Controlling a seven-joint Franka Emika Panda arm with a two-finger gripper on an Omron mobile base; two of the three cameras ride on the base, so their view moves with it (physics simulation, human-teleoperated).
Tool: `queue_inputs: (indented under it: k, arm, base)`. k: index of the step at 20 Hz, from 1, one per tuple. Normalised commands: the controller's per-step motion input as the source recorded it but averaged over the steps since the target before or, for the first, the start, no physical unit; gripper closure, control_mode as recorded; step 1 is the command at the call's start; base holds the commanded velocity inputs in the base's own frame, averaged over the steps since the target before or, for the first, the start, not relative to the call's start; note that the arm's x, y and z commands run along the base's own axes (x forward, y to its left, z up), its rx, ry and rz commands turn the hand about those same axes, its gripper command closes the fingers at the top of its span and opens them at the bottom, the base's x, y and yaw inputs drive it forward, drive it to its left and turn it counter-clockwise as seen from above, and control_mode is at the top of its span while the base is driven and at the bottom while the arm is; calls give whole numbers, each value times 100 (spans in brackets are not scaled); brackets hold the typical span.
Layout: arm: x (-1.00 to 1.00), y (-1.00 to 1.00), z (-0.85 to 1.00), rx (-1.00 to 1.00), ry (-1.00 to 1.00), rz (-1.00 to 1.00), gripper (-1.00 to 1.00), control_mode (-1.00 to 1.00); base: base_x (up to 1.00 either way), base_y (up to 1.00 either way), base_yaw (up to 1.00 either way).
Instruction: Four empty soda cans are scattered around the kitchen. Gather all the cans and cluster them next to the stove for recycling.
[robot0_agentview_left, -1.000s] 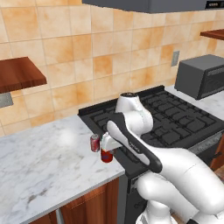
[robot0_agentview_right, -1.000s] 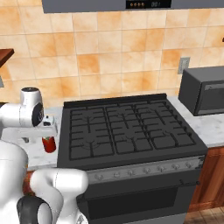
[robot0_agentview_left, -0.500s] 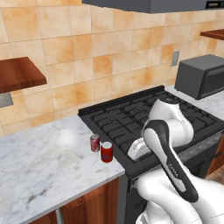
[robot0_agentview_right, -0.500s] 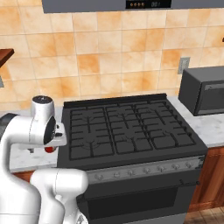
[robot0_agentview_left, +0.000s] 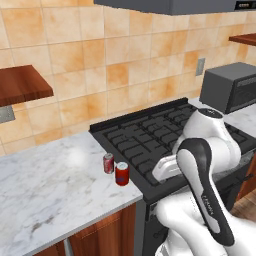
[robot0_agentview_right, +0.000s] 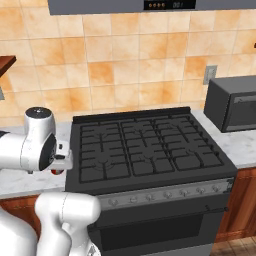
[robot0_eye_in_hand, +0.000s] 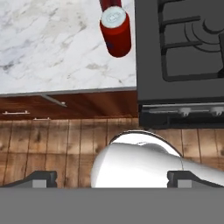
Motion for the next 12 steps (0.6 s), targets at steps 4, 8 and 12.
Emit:
queue_inputs:
  k: [4, 8, 12]
  arm:
    - [-4, 0, 0, 0, 3, -8, -100, -100]
    - [0, 0, 0, 0, 0, 0, -100, -100]
    - [0, 0, 0, 0, 0, 0, -100, -100]
  base:
    - [0, 0, 0]
    - [0, 0, 0]
    - [0, 0, 0]
